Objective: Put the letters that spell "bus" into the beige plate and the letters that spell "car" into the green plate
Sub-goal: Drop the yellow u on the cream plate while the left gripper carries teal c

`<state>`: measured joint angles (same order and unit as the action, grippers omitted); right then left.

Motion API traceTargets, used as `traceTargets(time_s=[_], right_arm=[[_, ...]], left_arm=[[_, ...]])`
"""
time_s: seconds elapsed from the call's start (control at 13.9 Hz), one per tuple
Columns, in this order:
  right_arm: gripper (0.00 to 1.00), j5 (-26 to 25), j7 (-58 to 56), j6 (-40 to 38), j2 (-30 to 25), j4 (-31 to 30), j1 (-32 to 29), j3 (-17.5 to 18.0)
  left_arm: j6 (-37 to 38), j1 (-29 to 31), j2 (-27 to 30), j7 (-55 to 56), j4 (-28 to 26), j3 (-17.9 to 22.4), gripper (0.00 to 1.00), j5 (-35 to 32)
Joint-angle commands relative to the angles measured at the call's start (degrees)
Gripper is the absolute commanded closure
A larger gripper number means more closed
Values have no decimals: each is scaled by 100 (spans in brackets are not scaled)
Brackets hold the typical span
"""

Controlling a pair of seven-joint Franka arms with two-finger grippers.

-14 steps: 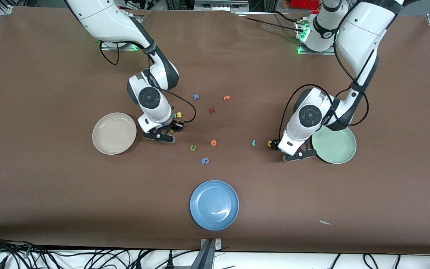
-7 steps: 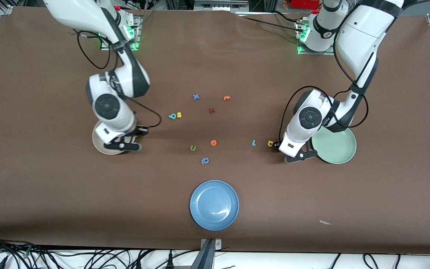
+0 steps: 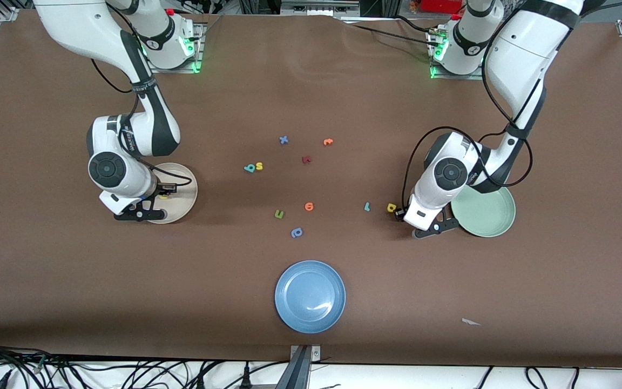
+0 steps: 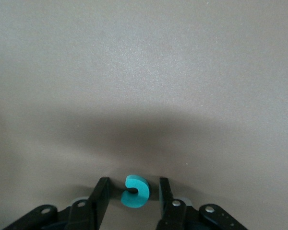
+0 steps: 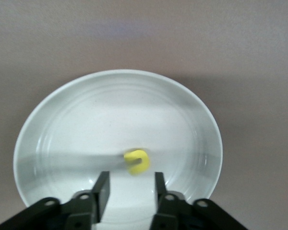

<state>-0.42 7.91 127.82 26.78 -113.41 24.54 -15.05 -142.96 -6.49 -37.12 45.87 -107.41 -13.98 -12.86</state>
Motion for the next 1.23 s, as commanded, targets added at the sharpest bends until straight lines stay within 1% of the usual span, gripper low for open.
traceTargets(time_s=[0.0,0.07,0.14,0.22,0.36,0.43,0.58,0.72,0.79,0.94,1.01,1.15], right_arm=[[0,243,26,-142,-138,46,42,194],[1,383,201,-256,-156,134,50,309],[1,420,429,-344,-164,170,59,388],[1,420,701,-354,-173,179,68,511],[1,437,1350,-345,-173,179,68,835],[1,438,2032,-302,-191,170,68,1055],[1,429,3448,-231,-226,179,103,1468],[7,385,4653,-108,-252,153,121,1819],[8,367,5128,-38,-252,144,173,1961],[17,315,5973,120,-252,82,497,1997],[20,306,6247,129,-218,73,577,1988],[39,306,6459,357,-112,-14,578,1980]], left_arm=[[5,-45,-155,-61,185,18,84,100],[5,-45,-155,-61,203,18,87,100],[5,-45,-146,-61,203,18,88,91],[31,-45,-120,-69,282,18,91,82],[302,7,11,-191,414,9,92,82],[634,33,169,-410,493,9,95,108],[1381,191,398,-1033,703,-9,96,257],[1988,428,600,-1866,818,0,96,739],[2270,586,697,-2297,819,9,96,811],[2762,850,733,-3063,801,9,96,803],[2852,982,724,-3423,749,18,96,803],[2844,1289,646,-3952,626,18,96,803]])
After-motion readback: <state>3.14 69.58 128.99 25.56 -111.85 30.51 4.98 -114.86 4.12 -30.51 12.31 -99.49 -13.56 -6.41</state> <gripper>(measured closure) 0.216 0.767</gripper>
